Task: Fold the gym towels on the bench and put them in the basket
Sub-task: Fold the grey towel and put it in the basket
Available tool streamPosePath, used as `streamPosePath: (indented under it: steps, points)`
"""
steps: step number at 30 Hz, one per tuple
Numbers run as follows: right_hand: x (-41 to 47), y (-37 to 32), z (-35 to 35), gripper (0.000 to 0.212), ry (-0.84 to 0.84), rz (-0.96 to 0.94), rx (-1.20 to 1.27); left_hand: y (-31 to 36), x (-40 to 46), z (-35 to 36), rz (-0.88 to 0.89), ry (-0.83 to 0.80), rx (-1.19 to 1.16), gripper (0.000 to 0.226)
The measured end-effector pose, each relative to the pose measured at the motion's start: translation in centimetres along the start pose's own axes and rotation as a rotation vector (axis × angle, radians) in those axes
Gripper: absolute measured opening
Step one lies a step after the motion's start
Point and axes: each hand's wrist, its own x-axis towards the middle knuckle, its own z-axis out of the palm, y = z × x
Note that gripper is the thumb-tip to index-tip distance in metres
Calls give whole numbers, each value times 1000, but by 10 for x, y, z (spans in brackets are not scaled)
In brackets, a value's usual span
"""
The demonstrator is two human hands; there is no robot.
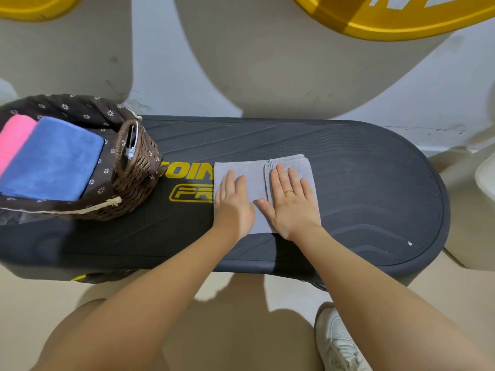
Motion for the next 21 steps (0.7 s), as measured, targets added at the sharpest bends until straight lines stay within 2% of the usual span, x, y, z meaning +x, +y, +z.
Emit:
streamPosePath:
  steps: [2, 4, 8, 10, 12, 14, 16, 17, 19, 21]
  points:
    - [0, -1, 1, 73, 22, 6, -8, -6, -6, -1, -90, 76, 25, 58]
    - [-1, -1, 1, 73, 27, 14, 0, -5, -10, -6, -189, 133, -84, 58]
    - [-1, -1, -2, 72, 9, 9, 28, -5, -5, -16, -384, 89, -285, 57]
    - [0, 5, -11, 70, -60, -35, 108, -10, 6, -20, -502, 72, -345, 52]
    - [3, 16, -27, 64, -104, -92, 303, -15, 11, -22, -554, 55, -437, 44]
    - [1, 29, -42, 58, -11, -135, 408, -15, 9, -24, -542, 44, -519, 34]
    - [-9, 39, -46, 55, 111, -195, 267, -10, 3, -28, -495, 45, -551, 26]
    - [-15, 42, -42, 55, 117, -247, 160, -8, 0, -30, -449, 55, -565, 23]
    - [-27, 47, -30, 60, 26, -294, 5, -1, -6, -33, -360, 77, -586, 21]
    - [-30, 48, -20, 64, -54, -250, -66, 7, -9, -33, -283, 80, -639, 23]
